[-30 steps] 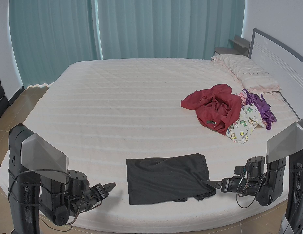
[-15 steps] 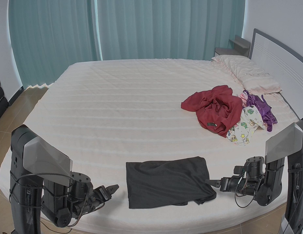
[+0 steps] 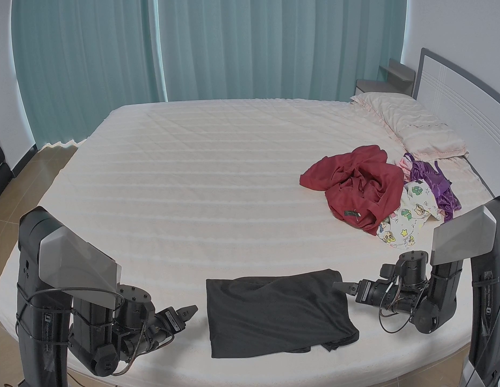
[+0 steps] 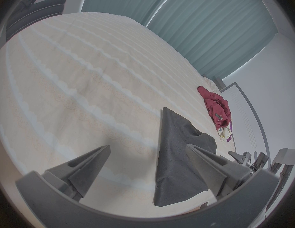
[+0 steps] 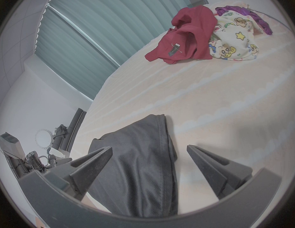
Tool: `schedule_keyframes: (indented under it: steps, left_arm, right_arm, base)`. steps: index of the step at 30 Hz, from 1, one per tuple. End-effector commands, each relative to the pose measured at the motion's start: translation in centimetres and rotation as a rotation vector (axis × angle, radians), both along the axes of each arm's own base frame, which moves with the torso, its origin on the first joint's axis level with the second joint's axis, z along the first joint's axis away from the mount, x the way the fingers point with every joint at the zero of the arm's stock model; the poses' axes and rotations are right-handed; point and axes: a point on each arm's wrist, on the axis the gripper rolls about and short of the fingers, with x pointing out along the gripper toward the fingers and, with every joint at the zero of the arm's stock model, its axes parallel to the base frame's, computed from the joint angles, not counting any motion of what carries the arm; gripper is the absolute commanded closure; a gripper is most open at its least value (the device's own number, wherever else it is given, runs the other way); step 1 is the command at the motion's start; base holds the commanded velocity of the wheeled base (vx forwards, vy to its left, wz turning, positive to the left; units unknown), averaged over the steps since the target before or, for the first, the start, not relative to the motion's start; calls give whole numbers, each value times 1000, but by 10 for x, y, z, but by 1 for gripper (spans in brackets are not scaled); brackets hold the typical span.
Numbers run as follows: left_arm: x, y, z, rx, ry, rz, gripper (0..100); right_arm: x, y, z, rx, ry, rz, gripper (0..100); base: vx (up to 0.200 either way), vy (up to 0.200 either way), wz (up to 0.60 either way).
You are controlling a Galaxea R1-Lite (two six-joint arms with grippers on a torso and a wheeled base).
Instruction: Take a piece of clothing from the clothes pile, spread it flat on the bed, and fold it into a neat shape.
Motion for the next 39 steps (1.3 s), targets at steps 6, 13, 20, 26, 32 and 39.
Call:
schedule_keyframes:
  steps: [6, 13, 20, 26, 32, 39]
  left_arm:
    - [0, -1, 1, -5, -14, 0, 0]
    - [0, -3, 1, -17, -13, 1, 0]
    - [0, -4, 2, -33, -13, 7, 0]
    - [0, -4, 1, -25, -11, 7, 0]
    - [0, -5, 1, -26, -12, 4, 0]
    - [0, -5, 1, -28, -12, 3, 0]
  right_arm:
    - [28, 20, -15, 0, -18, 25, 0]
    - [42, 27, -18, -19, -13, 8, 0]
    - [41, 28, -17, -19, -17, 10, 0]
    - [42, 28, -18, -18, -18, 11, 0]
    - [46, 29, -16, 5, -19, -2, 0]
    - [47, 31, -23, 11, -2, -5, 100]
  base:
    - [0, 0, 0]
    - [0, 0, 0]
    - [0, -86, 0]
    - [0, -100, 0]
    - [0, 0, 0]
    - [0, 0, 0]
